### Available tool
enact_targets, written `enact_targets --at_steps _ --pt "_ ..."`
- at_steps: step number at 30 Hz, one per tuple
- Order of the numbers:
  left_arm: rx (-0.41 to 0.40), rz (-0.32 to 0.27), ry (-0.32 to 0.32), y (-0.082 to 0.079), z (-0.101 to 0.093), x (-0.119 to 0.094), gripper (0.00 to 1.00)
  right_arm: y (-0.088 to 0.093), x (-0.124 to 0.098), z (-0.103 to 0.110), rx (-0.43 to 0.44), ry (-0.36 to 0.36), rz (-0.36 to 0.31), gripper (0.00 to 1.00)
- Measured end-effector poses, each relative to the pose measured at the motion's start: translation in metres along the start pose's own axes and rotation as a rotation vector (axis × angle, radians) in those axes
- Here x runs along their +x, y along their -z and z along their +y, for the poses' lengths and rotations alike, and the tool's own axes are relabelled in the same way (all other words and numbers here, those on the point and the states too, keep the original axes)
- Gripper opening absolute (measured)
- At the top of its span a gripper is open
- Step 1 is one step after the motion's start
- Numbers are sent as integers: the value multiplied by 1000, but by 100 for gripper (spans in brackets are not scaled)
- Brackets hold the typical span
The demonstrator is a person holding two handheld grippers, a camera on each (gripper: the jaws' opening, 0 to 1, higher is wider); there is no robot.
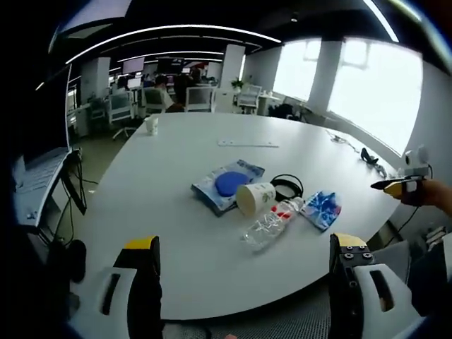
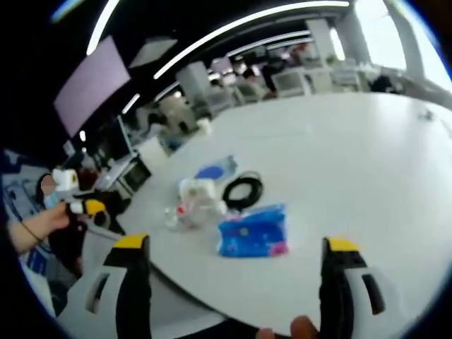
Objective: Arrange the tabletop items into an orderly group along one side of the table until the central work area is clear of visible clutter.
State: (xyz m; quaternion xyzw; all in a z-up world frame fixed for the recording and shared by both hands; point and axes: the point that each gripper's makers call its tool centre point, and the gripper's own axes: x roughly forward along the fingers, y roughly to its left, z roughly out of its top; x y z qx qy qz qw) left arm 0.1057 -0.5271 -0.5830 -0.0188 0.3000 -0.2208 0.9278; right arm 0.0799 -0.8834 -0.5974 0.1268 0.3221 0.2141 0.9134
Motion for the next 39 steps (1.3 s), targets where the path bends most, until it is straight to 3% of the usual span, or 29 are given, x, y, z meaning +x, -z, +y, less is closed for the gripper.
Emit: enact_targets --at_steps 7,16,33,39 --pt "16 4 18 -3 10 8 100 -5 -2 9 11 15 -7 98" --pt "12 23 49 3 16 18 100 -3 2 7 52 56 -16 98" --pt "46 36 89 -4 24 41 100 -11 14 5 77 83 -10 97" --pt "18 41 93 -3 27 46 100 -11 18 1 93 86 -8 97"
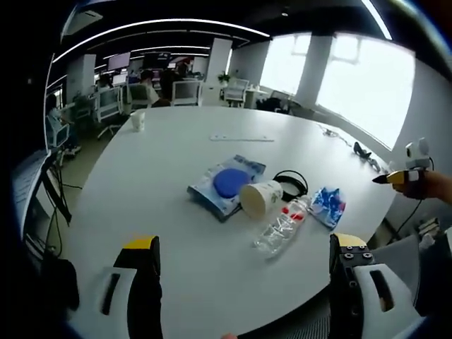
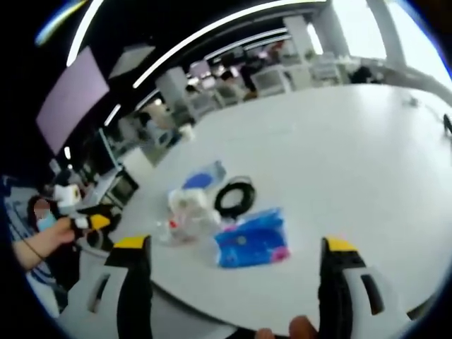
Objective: Arrange the tabletop items into an orderly group along one side of the table until the central work area is clear of visible clutter.
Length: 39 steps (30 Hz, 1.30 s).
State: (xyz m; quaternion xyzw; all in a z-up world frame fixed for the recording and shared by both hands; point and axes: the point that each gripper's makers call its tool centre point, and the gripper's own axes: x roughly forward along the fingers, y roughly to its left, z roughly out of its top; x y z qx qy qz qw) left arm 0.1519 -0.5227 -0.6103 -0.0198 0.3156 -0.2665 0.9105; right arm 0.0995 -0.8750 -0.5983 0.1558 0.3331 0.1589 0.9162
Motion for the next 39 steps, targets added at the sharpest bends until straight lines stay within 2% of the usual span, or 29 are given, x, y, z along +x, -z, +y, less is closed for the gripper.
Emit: enact_targets --at_steps 16,29,39 --pt "8 52 34 10 -12 17 100 1 11 -1 27 -12 11 96" --pt "0 46 66 8 -20 29 99 2 14 0 31 -19 26 95" --pt "12 56 85 9 -28 36 99 1 13 -4 77 -24 -6 95"
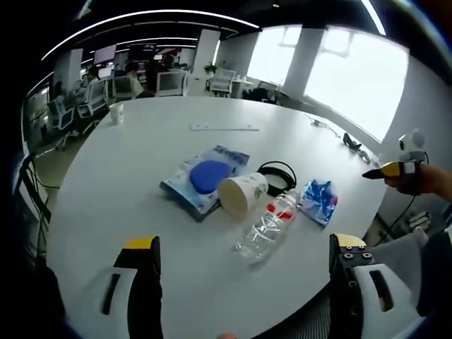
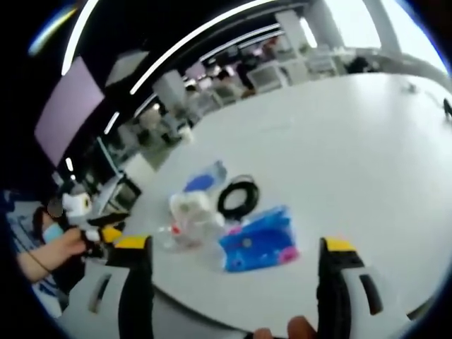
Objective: Arrange the tabletop items into an orderly group along one side of the table until the central work area is clear of visible clutter.
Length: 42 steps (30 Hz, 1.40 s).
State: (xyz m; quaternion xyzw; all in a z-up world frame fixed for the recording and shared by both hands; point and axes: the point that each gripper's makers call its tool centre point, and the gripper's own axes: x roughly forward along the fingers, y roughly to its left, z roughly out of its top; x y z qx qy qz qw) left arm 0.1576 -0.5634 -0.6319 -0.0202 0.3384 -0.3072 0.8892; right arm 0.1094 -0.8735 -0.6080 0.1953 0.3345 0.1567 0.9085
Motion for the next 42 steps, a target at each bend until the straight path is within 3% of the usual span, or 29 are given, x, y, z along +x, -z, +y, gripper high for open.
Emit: enact_targets --at_steps 6,14,31,42 --pt "-3 29 19 9 -4 16 97 5 0 -2 28 1 1 93" --pt "15 33 64 7 -23 34 97 4 -4 -7 37 5 -4 93" --pt "21 47 101 8 -28 51 97 7 -9 2 28 -11 -12 93" --pt "50 75 149 8 -45 71 97 12 -17 -3 58 12 -20 93"
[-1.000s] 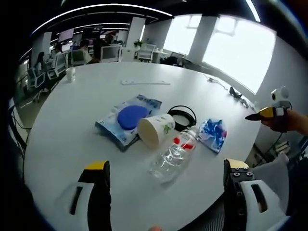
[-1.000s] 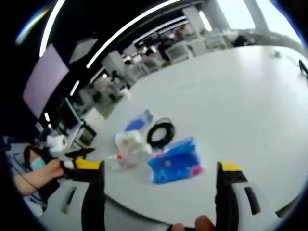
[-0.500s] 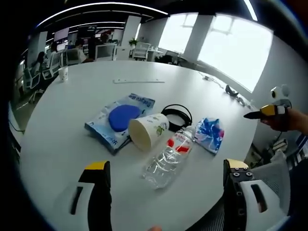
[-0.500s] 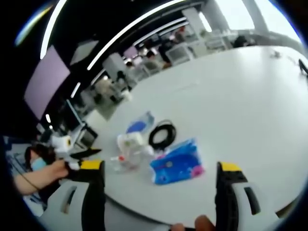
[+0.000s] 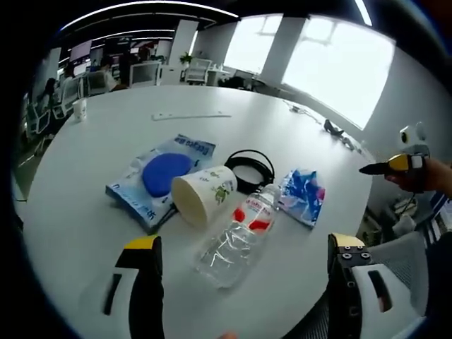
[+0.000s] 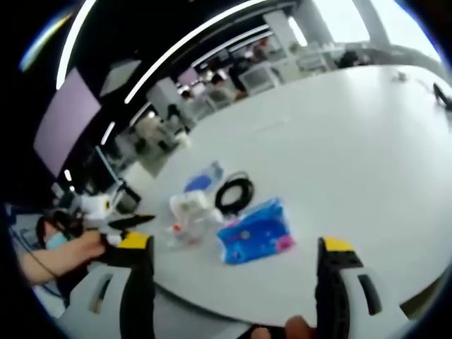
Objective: Arrange the tabletop items into an orderly group along one side of the table until the central work area is clear of visible clutter.
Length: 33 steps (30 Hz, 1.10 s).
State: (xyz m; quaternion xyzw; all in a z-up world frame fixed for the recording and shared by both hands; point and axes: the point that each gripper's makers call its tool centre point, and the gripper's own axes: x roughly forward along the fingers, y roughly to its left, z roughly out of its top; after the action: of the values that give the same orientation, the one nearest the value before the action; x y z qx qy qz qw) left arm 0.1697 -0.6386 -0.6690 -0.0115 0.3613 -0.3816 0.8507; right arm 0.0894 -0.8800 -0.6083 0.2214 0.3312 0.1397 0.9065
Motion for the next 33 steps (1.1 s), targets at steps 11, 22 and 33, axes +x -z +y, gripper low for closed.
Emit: enact_targets --at_steps 11,22,33 --pt "43 36 33 2 -7 15 95 -1 1 10 35 -18 -13 92" --pt "90 43 39 7 -12 33 91 1 -4 6 58 -7 -25 92" --pt "105 79 38 17 -12 45 87 0 -5 2 81 -3 -35 90"
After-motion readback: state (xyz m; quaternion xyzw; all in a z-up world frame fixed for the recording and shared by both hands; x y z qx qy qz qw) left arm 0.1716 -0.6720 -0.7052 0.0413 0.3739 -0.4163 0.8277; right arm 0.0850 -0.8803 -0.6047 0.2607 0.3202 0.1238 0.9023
